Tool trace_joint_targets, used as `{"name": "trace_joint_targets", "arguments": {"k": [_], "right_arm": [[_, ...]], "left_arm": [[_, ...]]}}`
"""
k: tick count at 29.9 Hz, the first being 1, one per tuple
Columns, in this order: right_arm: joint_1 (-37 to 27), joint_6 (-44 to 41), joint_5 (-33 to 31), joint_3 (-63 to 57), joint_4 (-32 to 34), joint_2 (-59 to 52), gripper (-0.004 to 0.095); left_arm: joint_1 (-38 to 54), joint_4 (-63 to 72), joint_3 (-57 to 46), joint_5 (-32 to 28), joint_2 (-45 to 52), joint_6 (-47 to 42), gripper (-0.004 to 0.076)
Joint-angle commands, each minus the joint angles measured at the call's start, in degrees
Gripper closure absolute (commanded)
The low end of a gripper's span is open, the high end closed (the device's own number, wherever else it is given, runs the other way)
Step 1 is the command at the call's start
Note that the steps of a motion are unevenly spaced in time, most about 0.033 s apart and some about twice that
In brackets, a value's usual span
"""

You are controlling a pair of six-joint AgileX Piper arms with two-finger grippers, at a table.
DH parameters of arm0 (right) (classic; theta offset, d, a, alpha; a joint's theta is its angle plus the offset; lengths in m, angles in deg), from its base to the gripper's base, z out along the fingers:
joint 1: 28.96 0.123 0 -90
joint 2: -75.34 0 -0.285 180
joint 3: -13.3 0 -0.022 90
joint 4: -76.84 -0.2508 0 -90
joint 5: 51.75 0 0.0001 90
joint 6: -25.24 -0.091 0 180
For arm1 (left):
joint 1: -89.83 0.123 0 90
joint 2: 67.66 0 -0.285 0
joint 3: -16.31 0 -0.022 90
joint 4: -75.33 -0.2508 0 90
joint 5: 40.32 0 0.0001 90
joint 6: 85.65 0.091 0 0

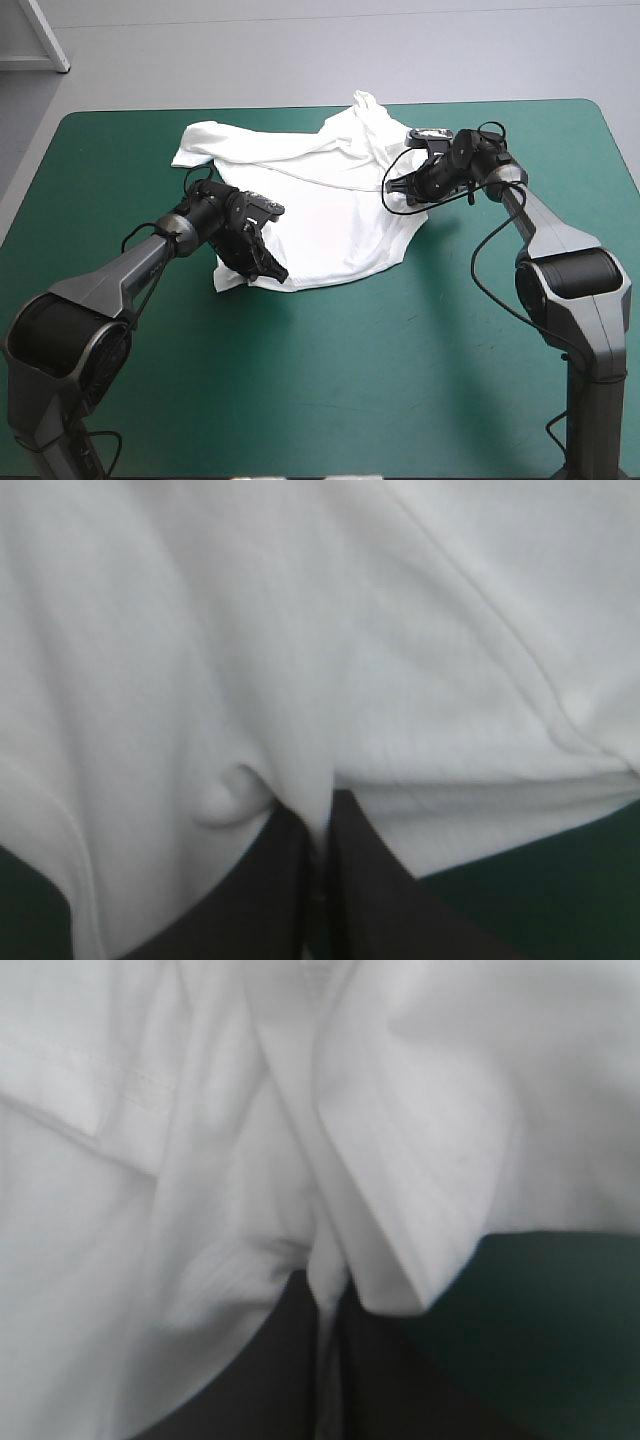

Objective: Fold the cloth

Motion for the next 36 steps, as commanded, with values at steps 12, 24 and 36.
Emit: {"name": "trace_joint_targets", "arguments": {"k": [12, 24, 36], "right_arm": [[-0.1, -0.4, 1.3, 17.6, -3.5, -15.7, 0.0924], [-0.1, 0.3, 1.8, 38.7, -7.0, -25.9, 0.0923], [-0.1, 2.6, -1.8, 47.2, -8.2, -33.7, 0.0923]], "left_arm": [[-0.4, -21.1, 18.9, 3.1, 12.1, -9.5, 0.0705], [-0.4, -23.1, 63.9, 8.1, 15.2, -4.2, 0.0705], [-0.4, -23.1, 83.9, 9.8, 17.1, 5.0, 0.0705]]}}
